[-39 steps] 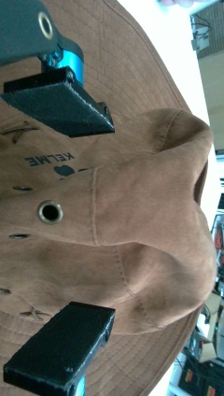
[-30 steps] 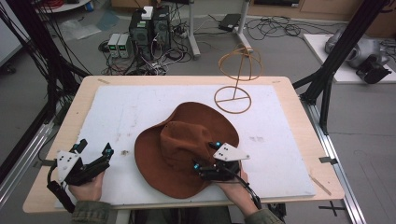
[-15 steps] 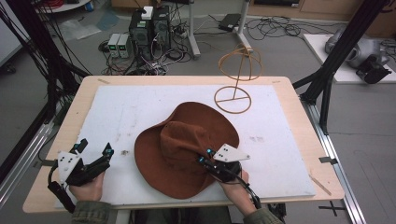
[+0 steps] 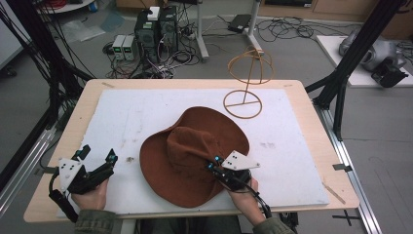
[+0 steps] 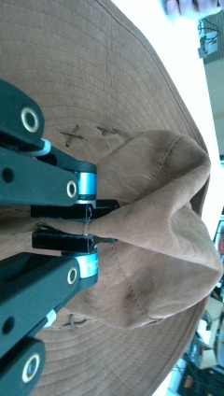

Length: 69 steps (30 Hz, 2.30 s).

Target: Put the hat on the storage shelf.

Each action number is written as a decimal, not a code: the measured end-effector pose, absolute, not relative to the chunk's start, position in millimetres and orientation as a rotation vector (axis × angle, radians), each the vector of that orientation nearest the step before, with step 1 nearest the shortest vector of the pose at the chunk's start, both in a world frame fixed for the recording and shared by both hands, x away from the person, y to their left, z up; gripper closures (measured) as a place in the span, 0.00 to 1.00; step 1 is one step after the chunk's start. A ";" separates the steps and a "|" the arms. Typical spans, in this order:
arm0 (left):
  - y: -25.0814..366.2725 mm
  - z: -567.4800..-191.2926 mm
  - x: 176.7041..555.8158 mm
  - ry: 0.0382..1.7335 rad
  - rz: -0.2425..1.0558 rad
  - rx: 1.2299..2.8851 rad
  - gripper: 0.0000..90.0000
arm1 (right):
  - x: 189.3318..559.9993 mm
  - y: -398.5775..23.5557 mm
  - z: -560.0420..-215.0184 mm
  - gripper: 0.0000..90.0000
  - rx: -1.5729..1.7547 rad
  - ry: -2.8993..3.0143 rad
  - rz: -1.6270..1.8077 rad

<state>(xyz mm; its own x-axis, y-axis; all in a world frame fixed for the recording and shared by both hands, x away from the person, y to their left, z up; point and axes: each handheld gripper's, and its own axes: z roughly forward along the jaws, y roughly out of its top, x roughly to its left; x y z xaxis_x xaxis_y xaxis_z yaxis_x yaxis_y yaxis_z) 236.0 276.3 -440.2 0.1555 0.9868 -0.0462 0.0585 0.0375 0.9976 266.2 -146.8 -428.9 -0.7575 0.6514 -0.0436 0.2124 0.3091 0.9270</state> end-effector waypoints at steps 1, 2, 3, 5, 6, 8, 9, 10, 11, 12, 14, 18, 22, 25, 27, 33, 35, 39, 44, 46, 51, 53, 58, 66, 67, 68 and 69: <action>276.4 -440.2 235.9 1.152 1.037 1.287 0.19 | 266.1 -146.7 -428.6 0.97 0.758 2.170 1.438; 276.4 -440.1 235.8 1.154 1.040 1.285 0.19 | 265.8 -146.3 -428.7 0.97 0.755 2.169 1.438; 276.3 -440.1 235.8 1.154 1.041 1.283 0.19 | 265.4 -146.2 -428.6 0.97 0.758 2.167 1.438; 276.5 -440.0 235.7 1.153 1.041 1.285 0.19 | 265.3 -146.4 -428.4 0.97 0.756 2.162 1.439; 276.5 -440.0 235.7 1.153 1.042 1.287 0.19 | 265.3 -146.4 -428.4 0.97 0.756 2.162 1.439; 276.1 -439.7 235.6 1.149 1.042 1.286 0.19 | 265.0 -146.6 -428.3 0.97 0.756 2.151 1.442; 275.7 -439.4 235.5 1.148 1.044 1.288 0.19 | 264.8 -146.7 -428.1 0.97 0.754 2.149 1.445; 275.4 -439.3 235.6 1.146 1.044 1.288 0.19 | 264.7 -146.9 -428.0 0.97 0.753 2.147 1.447; 275.1 -439.3 235.6 1.145 1.044 1.289 0.19 | 264.7 -146.9 -428.0 0.97 0.753 2.147 1.448; 274.7 -439.4 236.0 1.145 1.046 1.290 0.19 | 264.2 -146.8 -428.4 0.97 0.750 2.139 1.451; 274.5 -439.8 236.6 1.147 1.046 1.300 0.18 | 263.3 -146.1 -429.4 0.97 0.744 2.125 1.462; 275.1 -439.9 236.7 1.146 1.053 1.303 0.18 | 261.1 -145.2 -429.5 0.97 0.734 2.108 1.462; 275.4 -439.9 236.8 1.149 1.054 1.302 0.18 | 261.2 -146.3 -429.1 0.97 0.762 2.088 1.488; 275.7 -440.2 237.6 1.155 1.049 1.307 0.18 | 260.7 -146.6 -428.5 0.97 0.768 2.073 1.500; 276.0 -440.3 237.7 1.157 1.052 1.306 0.18 | 259.9 -148.1 -427.0 0.97 0.759 2.048 1.505; 275.8 -440.4 238.1 1.159 1.046 1.307 0.18 | 259.0 -154.9 -423.5 0.97 0.754 1.979 1.555; 275.7 -440.6 238.5 1.161 1.039 1.312 0.18 | 256.4 -155.7 -422.1 0.97 0.741 1.949 1.569; 275.7 -440.3 238.3 1.160 1.042 1.309 0.18 | 255.2 -156.7 -420.8 0.97 0.717 1.928 1.569; 275.2 -440.3 238.4 1.160 1.041 1.310 0.18 | 253.0 -158.6 -416.9 0.97 0.685 1.892 1.576; 275.3 -440.5 238.7 1.157 1.033 1.313 0.18 | 251.1 -159.1 -414.3 0.97 0.667 1.866 1.573; 275.4 -440.4 238.9 1.156 1.027 1.314 0.18 | 246.4 -159.3 -404.9 0.97 0.608 1.814 1.586; 275.5 -440.3 238.5 1.156 1.029 1.312 0.18 | 244.9 -160.3 -400.7 0.97 0.604 1.792 1.598; 275.3 -440.4 238.6 1.159 1.029 1.317 0.18 | 242.9 -162.8 -395.1 0.97 0.595 1.751 1.607; 275.3 -440.4 238.6 1.154 1.016 1.314 0.18 | 238.0 -165.0 -386.5 0.97 0.527 1.673 1.594; 275.4 -440.3 238.5 1.155 1.015 1.310 0.18 | 238.0 -165.0 -386.5 0.97 0.527 1.673 1.594; 275.4 -440.3 238.8 1.156 1.014 1.303 0.18 | 237.1 -165.4 -385.7 0.97 0.526 1.660 1.593; 275.9 -440.4 238.8 1.157 1.014 1.302 0.18 | 236.6 -165.5 -384.9 0.97 0.521 1.648 1.598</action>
